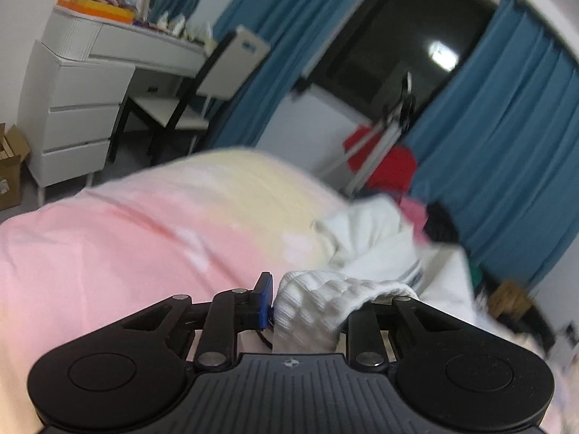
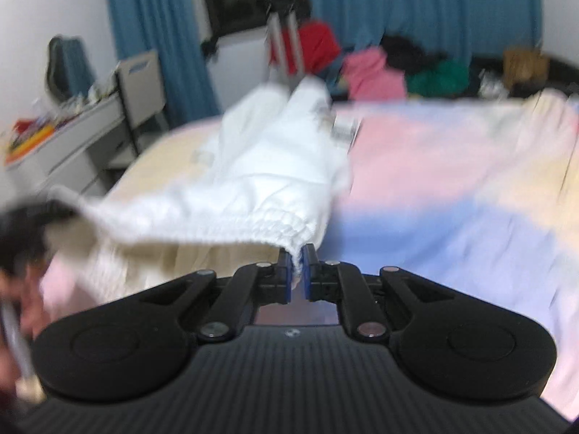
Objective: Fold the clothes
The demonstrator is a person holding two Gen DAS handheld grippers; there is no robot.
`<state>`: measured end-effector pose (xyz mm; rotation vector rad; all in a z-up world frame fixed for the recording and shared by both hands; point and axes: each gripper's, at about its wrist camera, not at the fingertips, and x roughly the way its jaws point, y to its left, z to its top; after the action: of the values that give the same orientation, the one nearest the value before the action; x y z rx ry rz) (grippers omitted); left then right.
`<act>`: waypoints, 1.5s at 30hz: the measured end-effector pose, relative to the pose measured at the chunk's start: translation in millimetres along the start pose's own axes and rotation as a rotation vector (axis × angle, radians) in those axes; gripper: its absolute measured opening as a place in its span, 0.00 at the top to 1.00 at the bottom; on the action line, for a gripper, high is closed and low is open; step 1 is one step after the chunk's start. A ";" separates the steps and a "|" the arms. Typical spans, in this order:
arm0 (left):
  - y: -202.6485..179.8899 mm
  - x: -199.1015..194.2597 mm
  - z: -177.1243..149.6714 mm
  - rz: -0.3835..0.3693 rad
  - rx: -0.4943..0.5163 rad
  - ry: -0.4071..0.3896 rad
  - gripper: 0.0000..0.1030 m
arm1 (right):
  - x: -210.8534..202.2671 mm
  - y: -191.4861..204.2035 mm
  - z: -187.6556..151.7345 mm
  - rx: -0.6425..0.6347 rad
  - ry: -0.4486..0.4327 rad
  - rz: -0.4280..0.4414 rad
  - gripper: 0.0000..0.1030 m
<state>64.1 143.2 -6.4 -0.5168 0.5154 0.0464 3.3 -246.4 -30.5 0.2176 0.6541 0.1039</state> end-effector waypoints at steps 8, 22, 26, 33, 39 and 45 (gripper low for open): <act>5.2 -23.1 -20.8 0.018 0.043 0.161 0.62 | 14.4 -36.1 -29.5 0.272 0.187 0.115 0.88; 38.3 -75.0 -21.1 -0.166 -0.185 0.088 0.14 | -28.9 -76.9 -12.9 0.476 0.019 0.253 0.37; 34.7 -44.2 -22.6 -0.105 -0.172 0.112 0.14 | -3.4 -66.2 -15.4 0.462 0.040 0.254 0.37; 37.9 12.7 -37.8 0.035 -0.161 0.251 0.19 | 54.4 -49.1 -1.3 0.374 0.057 0.182 0.39; 36.8 13.1 -42.9 0.058 -0.107 0.235 0.40 | 71.4 -57.0 -12.5 0.440 0.158 0.215 0.56; 40.0 4.8 -42.6 0.056 -0.142 0.210 0.67 | 56.3 -53.3 -20.2 0.422 0.189 0.249 0.58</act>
<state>41.9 157.1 -58.8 -0.6506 0.7359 0.0830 36.8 -285.6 -91.8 0.7033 0.8319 0.2277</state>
